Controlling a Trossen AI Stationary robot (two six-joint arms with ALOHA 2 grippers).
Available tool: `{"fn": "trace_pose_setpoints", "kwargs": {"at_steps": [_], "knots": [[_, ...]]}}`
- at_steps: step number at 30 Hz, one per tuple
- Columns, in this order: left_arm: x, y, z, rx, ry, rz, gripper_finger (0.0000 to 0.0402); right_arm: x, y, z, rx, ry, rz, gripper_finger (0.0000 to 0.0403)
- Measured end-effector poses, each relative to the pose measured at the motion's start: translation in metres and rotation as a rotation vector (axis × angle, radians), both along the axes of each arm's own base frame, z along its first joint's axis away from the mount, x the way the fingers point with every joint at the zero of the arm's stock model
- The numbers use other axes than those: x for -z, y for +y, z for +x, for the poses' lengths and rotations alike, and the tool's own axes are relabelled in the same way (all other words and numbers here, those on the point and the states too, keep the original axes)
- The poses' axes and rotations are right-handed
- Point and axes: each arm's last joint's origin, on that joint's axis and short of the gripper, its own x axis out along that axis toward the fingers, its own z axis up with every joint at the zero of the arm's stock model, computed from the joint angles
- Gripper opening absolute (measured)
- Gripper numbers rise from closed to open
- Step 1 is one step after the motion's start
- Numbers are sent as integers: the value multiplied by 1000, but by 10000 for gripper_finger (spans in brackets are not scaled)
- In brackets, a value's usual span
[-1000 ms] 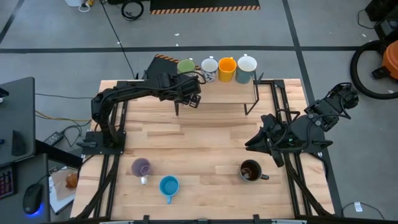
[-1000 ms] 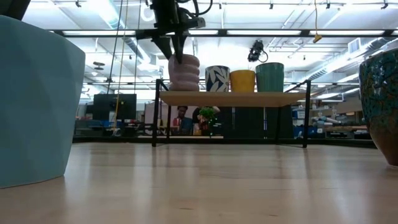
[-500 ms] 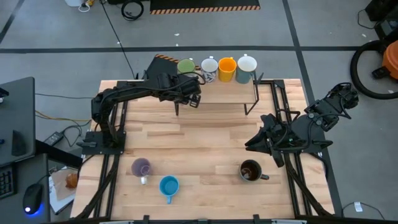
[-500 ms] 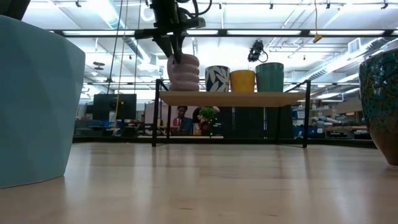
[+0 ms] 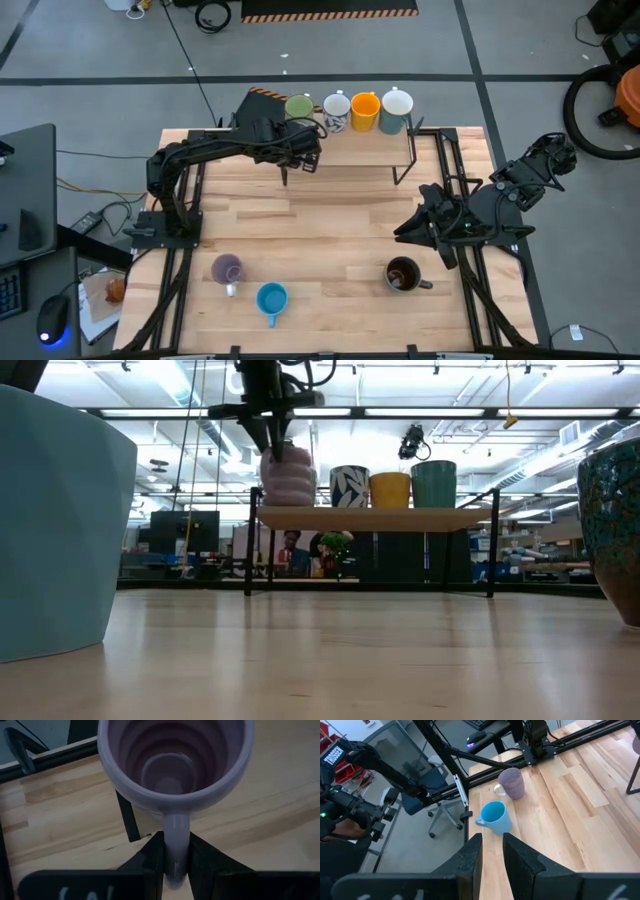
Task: Place coffee mugs
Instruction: Put the right violet mug on the shelf
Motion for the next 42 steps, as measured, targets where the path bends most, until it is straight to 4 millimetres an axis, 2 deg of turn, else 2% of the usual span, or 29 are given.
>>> {"fn": "trace_pose_setpoints", "kwargs": {"at_steps": [9, 18, 24, 28, 42], "knots": [[0, 0, 0, -20, 0, 12, 71, 0, 0, 0, -4, 1, 2, 82], [-1, 1, 2, -30, -28, 30, 130, 0, 0, 0, -5, 1, 2, 82], [-10, -2, -2, -30, -60, 62, 151, 0, 0, 0, -4, 1, 2, 82], [-16, -4, -5, -28, -92, 71, 153, 0, 0, 0, -6, -1, 0, 82], [-18, -5, -3, -6, -132, 34, 151, -1, 1, 1, -6, -14, 7, 82]]}}
